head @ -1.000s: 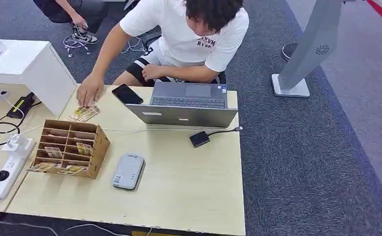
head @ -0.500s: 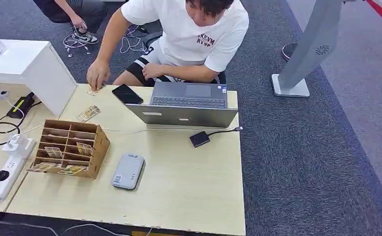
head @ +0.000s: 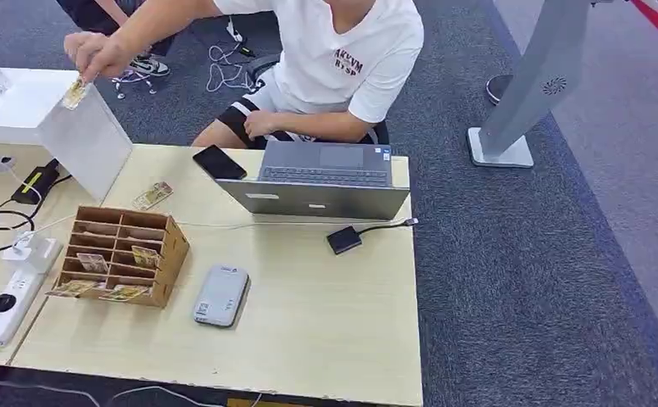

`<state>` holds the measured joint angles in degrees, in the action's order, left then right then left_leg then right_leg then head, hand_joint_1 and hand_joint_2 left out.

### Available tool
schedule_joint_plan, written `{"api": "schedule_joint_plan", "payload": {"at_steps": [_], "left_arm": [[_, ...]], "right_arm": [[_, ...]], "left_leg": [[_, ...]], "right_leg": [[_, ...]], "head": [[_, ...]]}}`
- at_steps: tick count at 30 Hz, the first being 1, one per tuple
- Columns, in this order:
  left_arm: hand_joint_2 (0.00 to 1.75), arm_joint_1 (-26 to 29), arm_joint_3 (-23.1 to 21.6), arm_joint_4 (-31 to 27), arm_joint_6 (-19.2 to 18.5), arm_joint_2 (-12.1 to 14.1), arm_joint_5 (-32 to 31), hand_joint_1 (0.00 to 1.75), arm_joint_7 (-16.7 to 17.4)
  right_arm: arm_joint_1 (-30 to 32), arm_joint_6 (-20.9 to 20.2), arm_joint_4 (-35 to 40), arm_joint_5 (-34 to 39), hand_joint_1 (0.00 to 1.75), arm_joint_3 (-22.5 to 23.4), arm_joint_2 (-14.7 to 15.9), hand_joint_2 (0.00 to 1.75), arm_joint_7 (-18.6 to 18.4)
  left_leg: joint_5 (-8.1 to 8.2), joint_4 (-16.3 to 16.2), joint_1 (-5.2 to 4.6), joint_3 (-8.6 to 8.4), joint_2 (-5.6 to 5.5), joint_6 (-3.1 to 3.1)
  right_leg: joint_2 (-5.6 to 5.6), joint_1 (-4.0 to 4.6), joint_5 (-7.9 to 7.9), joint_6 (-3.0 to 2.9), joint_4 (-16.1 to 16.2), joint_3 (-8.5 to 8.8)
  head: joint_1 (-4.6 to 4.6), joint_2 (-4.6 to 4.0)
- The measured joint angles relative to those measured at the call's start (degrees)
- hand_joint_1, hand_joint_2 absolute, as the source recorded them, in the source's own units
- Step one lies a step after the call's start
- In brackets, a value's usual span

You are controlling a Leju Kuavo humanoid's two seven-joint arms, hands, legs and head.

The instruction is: Pass the card to the sensor for recognition and then transmit it.

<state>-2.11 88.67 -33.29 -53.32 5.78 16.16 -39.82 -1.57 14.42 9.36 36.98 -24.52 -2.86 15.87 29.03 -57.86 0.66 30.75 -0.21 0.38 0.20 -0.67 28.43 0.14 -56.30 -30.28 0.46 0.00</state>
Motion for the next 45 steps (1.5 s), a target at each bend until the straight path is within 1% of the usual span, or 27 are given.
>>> {"api": "schedule_joint_plan", "payload": {"at_steps": [1, 3, 4, 5, 6, 7, 8, 9, 10, 11, 12, 14, 15, 16, 17, 18, 19, 21, 22, 23, 26, 29, 33, 36, 38, 42, 45], "left_arm": [[1.75, -0.1, 0.0, -3.4, -1.2, -1.4, -0.4, 0.0, 0.2], [1.75, -0.3, 0.0, -11.5, -1.6, -4.5, 1.7, 0.0, 3.1], [1.75, -0.2, -0.4, -17.1, -0.3, -6.9, 4.3, 0.0, 6.4], [1.75, 1.1, -1.7, -24.9, 3.0, -9.7, 7.5, 0.0, 8.9], [1.75, 4.4, -4.9, -36.4, 9.8, -13.0, 10.6, 0.0, 9.8], [1.75, 7.6, -8.3, -45.1, 17.7, -15.2, 11.3, 0.0, 9.0], [1.75, 9.7, -12.6, -51.3, 25.5, -16.3, 9.8, 0.0, 7.7], [1.75, 10.9, -18.0, -56.5, 32.6, -16.9, 7.3, 0.0, 6.1], [1.75, 11.4, -23.0, -60.8, 36.2, -17.3, 5.0, 0.0, 4.7], [1.75, 12.1, -26.7, -64.6, 36.0, -18.1, 3.9, 0.0, 3.9], [1.75, 12.7, -29.1, -67.2, 33.6, -18.8, 3.5, 0.0, 3.5], [1.75, 13.3, -31.7, -70.5, 30.5, -20.0, 2.4, 0.0, 2.4], [1.75, 13.3, -32.4, -72.3, 31.1, -20.2, -0.6, 0.0, 1.7], [1.75, 13.1, -32.9, -74.6, 34.0, -20.2, -6.4, 0.0, 0.8], [1.75, 13.5, -33.9, -76.9, 38.7, -19.7, -13.6, 0.0, 0.3], [1.75, 14.8, -36.5, -78.8, 47.0, -17.5, -23.6, 0.0, 0.1], [1.75, 15.6, -40.3, -79.3, 57.6, -14.4, -33.6, 0.0, 0.6], [1.75, 14.8, -49.9, -79.1, 77.1, -9.9, -49.9, 0.0, 4.5], [1.75, 13.8, -54.0, -78.9, 82.9, -8.2, -56.0, 0.0, 7.4], [1.75, 12.5, -58.0, -77.9, 86.5, -6.4, -62.3, 0.0, 11.3], [1.75, 7.5, -66.8, -73.1, 84.9, -0.4, -75.0, 0.0, 21.2], [1.75, 2.0, -74.3, -66.8, 84.5, 4.2, -82.2, 0.0, 27.4], [1.75, -4.7, -80.6, -59.4, 83.9, 8.1, -84.8, 0.0, 30.8], [1.75, -8.9, -83.8, -54.6, 83.4, 9.9, -85.4, 0.0, 31.8], [1.75, -10.7, -85.2, -52.6, 83.1, 10.5, -85.6, 0.0, 32.2], [1.75, -13.5, -88.6, -51.1, 79.0, 10.7, -87.1, 0.0, 35.1], [1.75, -14.7, -90.9, -50.5, 77.7, 10.7, -87.1, 0.0, 36.2]], "right_arm": [[0.0, -0.6, 0.0, 0.0, 0.0, 0.0, 0.0, 1.75, -0.1], [0.0, -1.3, 0.0, 0.0, 0.0, 0.0, 0.0, 1.75, -0.6], [-0.1, -1.4, 0.0, 0.0, 0.0, 0.0, 0.0, 1.75, -1.1], [-0.1, -1.4, 0.0, 0.0, 0.0, 0.0, 0.0, 1.75, -1.5], [-0.3, -1.4, 0.0, 0.0, 0.0, 0.0, 0.1, 1.75, -1.8], [-0.3, -1.5, 0.0, 0.0, 0.0, -0.2, 0.1, 1.75, -2.1], [-0.2, -1.6, 0.0, 0.0, 0.0, -0.3, 0.1, 1.75, -2.3], [-0.1, -1.7, -0.1, 0.0, 0.0, -0.4, 0.2, 1.75, -2.5], [-0.2, -1.7, -0.2, 0.0, 0.0, -0.5, 0.2, 1.75, -2.5], [-0.5, -1.6, -0.2, 0.0, 0.0, -0.7, 0.2, 1.75, -2.5], [-0.8, -1.6, -0.2, 0.0, 0.0, -0.9, 0.2, 1.75, -2.5], [-1.0, -1.7, -0.2, -0.1, 0.0, -1.1, 0.2, 1.75, -2.5], [-1.0, -1.7, -0.2, -0.2, 0.0, -1.3, 0.2, 1.75, -2.6], [-0.8, -1.7, -0.2, -0.4, 0.0, -1.4, 0.2, 1.75, -2.8], [-0.7, -1.8, -0.3, -1.0, 0.0, -1.5, 0.2, 1.75, -3.3], [-0.8, -2.0, -0.3, -1.6, 0.0, -1.9, 0.2, 1.75, -3.8], [-0.8, -2.0, -0.3, -2.2, 0.0, -2.5, 0.2, 1.75, -4.2], [-1.1, -2.6, -0.3, -3.1, 0.0, -3.4, 0.2, 1.75, -5.0], [-1.3, -2.9, -0.3, -3.3, 0.0, -3.8, 0.2, 1.75, -5.2], [-1.5, -3.1, -0.2, -3.6, 0.0, -4.3, 0.1, 1.75, -5.5], [-1.8, -3.4, -0.2, -4.3, 0.0, -5.6, -0.1, 1.75, -5.9], [-2.1, -3.8, -0.2, -5.0, 0.0, -6.6, -0.2, 1.75, -6.8], [-2.1, -4.1, -0.2, -5.4, 0.0, -7.5, -0.3, 1.75, -7.5], [-2.1, -4.3, -0.2, -5.5, 0.0, -8.2, -0.4, 1.75, -7.8], [-2.1, -4.3, -0.2, -5.5, 0.0, -8.5, -0.4, 1.75, -7.8], [-2.1, -4.4, -0.2, -5.4, 0.0, -8.8, -0.5, 1.75, -7.8], [-2.1, -4.7, -0.2, -5.3, 0.0, -8.9, -0.6, 1.75, -7.7]], "left_leg": [[0.0, 0.0, -0.01, 0.0, 0.0, 0.0], [0.0, 0.0, -0.03, 0.0, 0.0, 0.0], [0.0, 0.0, -0.03, 0.02, 0.0, 0.0], [0.02, 0.0, 0.03, 0.08, 0.01, 0.01], [0.22, -0.2, 0.23, -0.03, 0.31, -0.05], [0.38, -0.4, 0.39, -0.07, 0.71, -0.04], [0.37, -0.5, 0.31, -0.03, 0.58, 0.0], [0.18, -0.5, 0.15, -0.25, 0.1, 0.28], [0.05, -0.5, 0.11, 0.06, -0.56, 0.39], [-0.02, -0.5, 0.12, 0.1, -0.8, 0.38], [-0.01, -0.5, 0.13, 0.09, -0.74, 0.38], [-0.06, -0.5, 0.15, 0.03, -0.34, 0.29], [-0.07, -0.5, 0.15, 0.02, -0.29, 0.3], [-0.1, -0.5, 0.15, -0.01, -0.3, 0.25], [-0.11, -0.5, 0.17, -0.03, -0.29, 0.25], [-0.11, -0.5, 0.2, -0.06, -0.24, 0.24], [-0.12, -0.5, 0.17, -0.08, -0.11, 0.23], [-0.23, -0.5, 0.16, 0.03, -0.31, 0.19], [-0.26, -0.5, 0.17, 0.03, -0.38, 0.15], [-0.3, -0.5, 0.2, 0.03, -0.39, 0.1], [-0.45, -0.5, 0.18, 0.05, -0.36, 0.01], [-0.58, -0.5, 0.2, 0.18, -0.32, -0.07], [-0.62, -0.5, 0.19, 0.22, -0.17, -0.06], [-0.62, -0.5, 0.19, 0.24, -0.14, -0.06], [-0.62, -0.5, 0.19, 0.25, -0.09, -0.06], [-0.62, -0.5, 0.18, 0.38, -0.08, -0.06], [-0.61, -0.5, 0.17, 0.39, -0.03, -0.06]], "right_leg": [[0.0, 0.0, 0.0, 0.0, 0.0, 0.0], [0.01, 0.0, 0.0, 0.0, 0.0, 0.0], [0.0, -0.01, 0.0, 0.0, 0.0, 0.03], [0.0, 0.05, 0.0, 0.0, 0.0, 0.07], [0.23, 0.26, 0.0, -0.01, 0.0, -0.03], [0.63, 0.38, -0.02, -0.03, 0.0, -0.23], [0.52, 0.37, -0.02, -0.02, 0.0, -0.22], [0.0, 0.28, 0.11, 0.16, 0.0, -0.17], [-0.67, 0.2, 0.14, 0.21, 0.0, -0.11], [-0.94, 0.21, 0.13, 0.2, 0.0, -0.08], [-0.89, 0.22, 0.1, 0.16, 0.0, 0.02], [-0.54, 0.24, -0.07, 0.0, 0.0, -0.03], [-0.48, 0.25, -0.11, -0.01, 0.0, -0.07], [-0.47, 0.26, -0.15, 0.05, 0.0, -0.13], [-0.47, 0.28, -0.16, 0.06, 0.0, -0.25], [-0.36, 0.31, -0.17, 0.05, 0.0, -0.32], [-0.26, 0.29, -0.18, 0.03, 0.0, -0.39], [-0.47, 0.28, -0.2, 0.04, 0.0, -0.33], [-0.51, 0.29, -0.2, 0.04, -0.1, -0.29], [-0.5, 0.3, -0.25, 0.03, -0.1, -0.31], [-0.48, 0.3, -0.39, -0.08, -0.1, -0.37], [-0.43, 0.3, -0.6, -0.14, -0.2, -0.39], [-0.3, 0.3, -0.64, -0.13, -0.2, -0.47], [-0.27, 0.3, -0.65, -0.12, -0.2, -0.49], [-0.22, 0.3, -0.65, -0.12, -0.2, -0.54], [-0.21, 0.29, -0.66, -0.11, -0.2, -0.63], [-0.15, 0.29, -0.67, -0.11, -0.2, -0.68]], "head": [[-0.04, 0.0], [-0.02, 0.0], [-0.06, 0.0], [-0.02, 0.0], [0.02, 0.0], [0.04, 0.0], [0.02, 0.0], [-0.2, 0.0], [-0.15, 0.0], [-0.07, 0.0], [0.06, 0.0], [0.02, 0.0], [0.0, 0.0], [0.02, 0.0], [0.09, 0.0], [0.18, 0.0], [0.22, 0.0], [-0.13, 0.0], [-0.09, 0.0], [-0.07, 0.0], [-0.04, 0.0], [-0.04, 0.0], [-0.02, 0.0], [-0.02, 0.0], [-0.02, 0.0], [-0.02, 0.0], [0.0, 0.0]]}}
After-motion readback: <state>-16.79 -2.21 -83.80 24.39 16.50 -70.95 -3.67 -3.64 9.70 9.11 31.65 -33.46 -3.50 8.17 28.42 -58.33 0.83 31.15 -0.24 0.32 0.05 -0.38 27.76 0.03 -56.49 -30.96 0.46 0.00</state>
